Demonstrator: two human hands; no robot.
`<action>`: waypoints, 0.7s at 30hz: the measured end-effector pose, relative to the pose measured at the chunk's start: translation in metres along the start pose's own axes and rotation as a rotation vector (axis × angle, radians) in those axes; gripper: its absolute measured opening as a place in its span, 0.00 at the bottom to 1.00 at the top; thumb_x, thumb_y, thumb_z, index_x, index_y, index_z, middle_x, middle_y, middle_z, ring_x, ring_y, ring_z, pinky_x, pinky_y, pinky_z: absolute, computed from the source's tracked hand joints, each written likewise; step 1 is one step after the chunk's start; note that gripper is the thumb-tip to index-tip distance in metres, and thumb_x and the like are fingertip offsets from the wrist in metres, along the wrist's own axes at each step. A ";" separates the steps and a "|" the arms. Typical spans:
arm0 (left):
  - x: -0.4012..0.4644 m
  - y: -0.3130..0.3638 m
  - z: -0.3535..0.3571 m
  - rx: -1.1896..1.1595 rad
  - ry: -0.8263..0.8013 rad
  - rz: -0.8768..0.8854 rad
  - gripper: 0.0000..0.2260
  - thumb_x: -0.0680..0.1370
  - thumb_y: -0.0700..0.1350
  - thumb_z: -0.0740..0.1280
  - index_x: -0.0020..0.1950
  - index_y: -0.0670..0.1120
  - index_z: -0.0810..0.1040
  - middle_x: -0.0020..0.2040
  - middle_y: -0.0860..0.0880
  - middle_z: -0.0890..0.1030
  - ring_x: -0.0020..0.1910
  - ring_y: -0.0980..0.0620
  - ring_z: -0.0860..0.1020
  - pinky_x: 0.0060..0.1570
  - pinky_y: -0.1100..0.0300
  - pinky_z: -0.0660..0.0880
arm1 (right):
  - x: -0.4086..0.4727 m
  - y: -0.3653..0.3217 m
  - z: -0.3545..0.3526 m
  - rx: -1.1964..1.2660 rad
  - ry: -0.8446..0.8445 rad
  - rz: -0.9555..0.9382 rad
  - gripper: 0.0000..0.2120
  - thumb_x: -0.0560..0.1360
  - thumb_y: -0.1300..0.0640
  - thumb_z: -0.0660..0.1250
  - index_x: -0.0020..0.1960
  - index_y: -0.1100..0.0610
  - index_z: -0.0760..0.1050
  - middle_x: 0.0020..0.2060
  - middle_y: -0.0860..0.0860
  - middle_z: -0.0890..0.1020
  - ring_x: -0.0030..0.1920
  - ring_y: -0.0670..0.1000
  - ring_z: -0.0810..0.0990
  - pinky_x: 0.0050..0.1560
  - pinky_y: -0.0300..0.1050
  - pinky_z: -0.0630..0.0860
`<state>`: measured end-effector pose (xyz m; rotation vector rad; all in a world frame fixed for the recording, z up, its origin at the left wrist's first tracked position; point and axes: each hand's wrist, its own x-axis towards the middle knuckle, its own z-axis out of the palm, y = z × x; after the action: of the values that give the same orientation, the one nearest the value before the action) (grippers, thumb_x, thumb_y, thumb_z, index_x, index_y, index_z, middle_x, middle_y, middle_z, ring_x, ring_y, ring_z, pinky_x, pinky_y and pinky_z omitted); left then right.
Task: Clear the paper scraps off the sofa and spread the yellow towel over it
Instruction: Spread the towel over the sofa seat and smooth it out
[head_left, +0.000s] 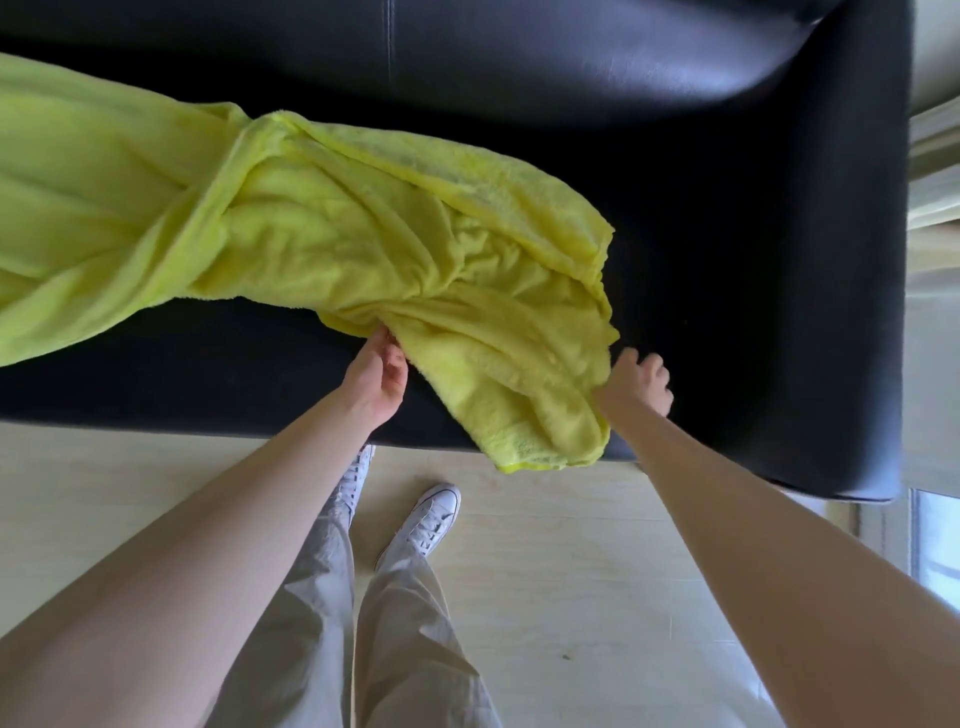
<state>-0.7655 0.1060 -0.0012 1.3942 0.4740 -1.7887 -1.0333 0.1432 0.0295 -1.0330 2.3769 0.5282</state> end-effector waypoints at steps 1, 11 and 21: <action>-0.001 0.002 0.002 0.048 -0.018 -0.002 0.09 0.78 0.50 0.66 0.42 0.47 0.76 0.30 0.55 0.74 0.21 0.61 0.69 0.22 0.73 0.67 | -0.003 -0.008 0.003 0.004 0.100 -0.132 0.23 0.74 0.62 0.62 0.68 0.58 0.64 0.65 0.58 0.67 0.64 0.59 0.67 0.60 0.53 0.69; 0.001 0.007 -0.003 0.293 0.096 0.178 0.09 0.77 0.48 0.68 0.55 0.49 0.77 0.53 0.52 0.81 0.53 0.57 0.78 0.48 0.63 0.75 | -0.020 -0.058 0.028 -0.117 -0.108 -0.682 0.30 0.80 0.56 0.56 0.78 0.47 0.48 0.77 0.48 0.50 0.75 0.53 0.56 0.67 0.52 0.66; -0.011 0.004 -0.068 0.143 0.476 0.220 0.06 0.75 0.43 0.60 0.47 0.47 0.77 0.44 0.50 0.78 0.40 0.51 0.76 0.44 0.60 0.75 | -0.005 -0.068 0.036 -0.182 -0.236 -0.453 0.37 0.78 0.56 0.58 0.76 0.40 0.38 0.76 0.44 0.34 0.77 0.50 0.39 0.72 0.66 0.54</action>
<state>-0.7191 0.1555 -0.0119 1.9049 0.4209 -1.3315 -0.9688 0.1214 -0.0072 -1.4497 1.8376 0.6588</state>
